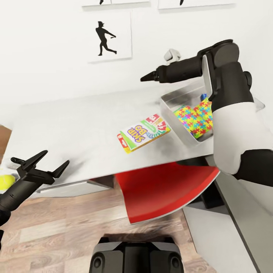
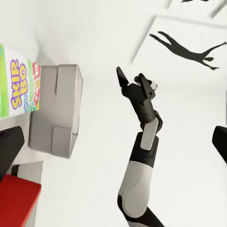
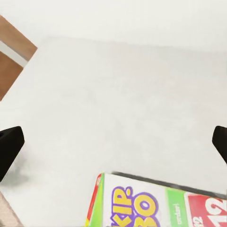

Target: Put all the toys in the child's room - the three board games (two on the bed and one on the table), the two jigsaw puzzles on the table, and the tennis ball on the table - inside the toy box on the table in the child's room.

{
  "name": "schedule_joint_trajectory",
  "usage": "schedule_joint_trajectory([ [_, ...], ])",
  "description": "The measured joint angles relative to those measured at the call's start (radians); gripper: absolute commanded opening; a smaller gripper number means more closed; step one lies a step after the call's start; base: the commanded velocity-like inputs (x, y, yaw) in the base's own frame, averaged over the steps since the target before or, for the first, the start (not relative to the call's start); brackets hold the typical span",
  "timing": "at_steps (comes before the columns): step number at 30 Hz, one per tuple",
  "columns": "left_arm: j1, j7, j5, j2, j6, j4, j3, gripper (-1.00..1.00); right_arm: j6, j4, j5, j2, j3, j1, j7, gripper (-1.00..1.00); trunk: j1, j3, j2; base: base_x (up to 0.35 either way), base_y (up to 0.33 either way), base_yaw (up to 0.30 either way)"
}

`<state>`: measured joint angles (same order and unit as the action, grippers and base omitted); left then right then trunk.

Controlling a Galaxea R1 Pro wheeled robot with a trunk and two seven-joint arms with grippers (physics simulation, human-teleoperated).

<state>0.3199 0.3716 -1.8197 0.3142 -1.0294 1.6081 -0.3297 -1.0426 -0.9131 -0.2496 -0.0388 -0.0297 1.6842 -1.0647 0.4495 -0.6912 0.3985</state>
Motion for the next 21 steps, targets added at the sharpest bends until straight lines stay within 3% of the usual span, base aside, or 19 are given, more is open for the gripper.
schedule_joint_trajectory([
  [15,-0.001,0.002,0.000,0.001,0.000,0.000,-0.001,1.00,0.000,0.023,-0.002,-0.029,0.000,-0.007,0.008,1.00,0.000,0.000,0.000,-0.006,0.007,0.294],
  [21,-0.005,0.004,-0.001,0.004,-0.002,0.000,-0.031,1.00,-0.001,0.078,0.000,-0.057,-0.001,-0.008,0.066,1.00,0.000,0.000,0.000,-0.001,0.001,0.295],
])
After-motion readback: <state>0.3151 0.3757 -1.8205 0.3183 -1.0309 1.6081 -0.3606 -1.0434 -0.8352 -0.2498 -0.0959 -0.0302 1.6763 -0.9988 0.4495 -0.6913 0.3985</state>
